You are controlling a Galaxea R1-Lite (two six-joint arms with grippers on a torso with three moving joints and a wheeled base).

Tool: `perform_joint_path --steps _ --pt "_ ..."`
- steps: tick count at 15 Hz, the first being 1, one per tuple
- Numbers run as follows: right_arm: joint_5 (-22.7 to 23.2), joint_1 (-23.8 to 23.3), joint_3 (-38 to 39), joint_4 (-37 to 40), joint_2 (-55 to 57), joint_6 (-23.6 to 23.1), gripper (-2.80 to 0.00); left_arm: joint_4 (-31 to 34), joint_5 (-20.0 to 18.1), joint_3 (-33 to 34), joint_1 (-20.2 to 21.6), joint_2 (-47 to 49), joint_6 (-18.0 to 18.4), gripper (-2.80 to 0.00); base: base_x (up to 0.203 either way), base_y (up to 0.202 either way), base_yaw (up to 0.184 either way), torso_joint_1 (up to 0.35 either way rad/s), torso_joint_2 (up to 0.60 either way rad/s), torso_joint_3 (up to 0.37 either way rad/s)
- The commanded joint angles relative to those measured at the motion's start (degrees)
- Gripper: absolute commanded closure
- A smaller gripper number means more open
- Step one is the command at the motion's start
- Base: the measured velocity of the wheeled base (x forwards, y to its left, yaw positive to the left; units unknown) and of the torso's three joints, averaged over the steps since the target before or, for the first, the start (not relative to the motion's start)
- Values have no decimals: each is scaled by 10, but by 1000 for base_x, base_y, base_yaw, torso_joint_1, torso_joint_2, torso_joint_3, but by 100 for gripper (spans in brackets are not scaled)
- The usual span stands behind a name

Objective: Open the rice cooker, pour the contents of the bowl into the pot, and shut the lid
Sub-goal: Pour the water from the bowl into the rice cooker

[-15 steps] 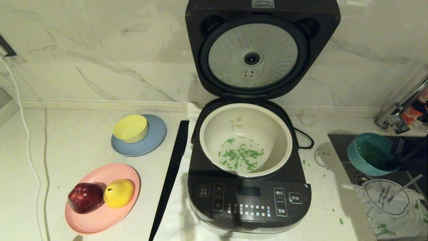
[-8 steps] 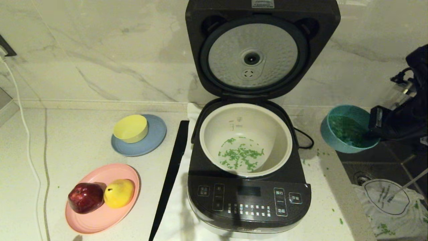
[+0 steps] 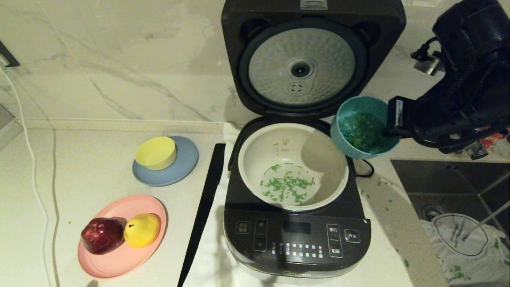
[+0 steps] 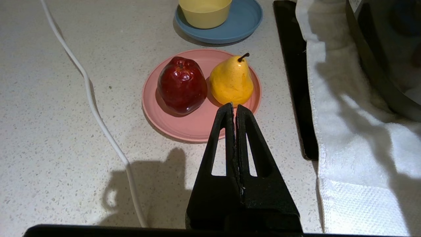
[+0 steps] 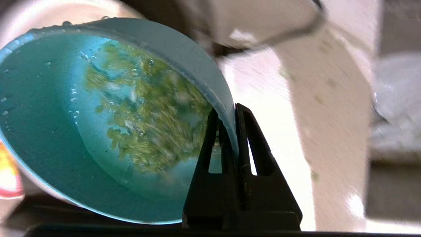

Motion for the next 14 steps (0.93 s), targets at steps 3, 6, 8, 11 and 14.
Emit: perform_joint_path --steps 3,6,8,11,14 --pt "-7 69 -64 -4 65 2 0 0 0 5 0 -1 0 0 0 0 0 0 0 0" --pt "-35 100 -65 -33 102 1 0 0 0 5 1 -1 0 0 0 0 0 0 0 0" --pt "-38 111 -65 -49 114 1 0 0 0 5 1 -1 0 0 0 0 0 0 0 0" --pt "-37 114 -65 -71 123 1 0 0 0 5 0 -1 0 0 0 0 0 0 0 0" --pt "-40 125 -63 -71 133 3 0 0 0 5 0 -1 0 0 0 0 0 0 0 0"
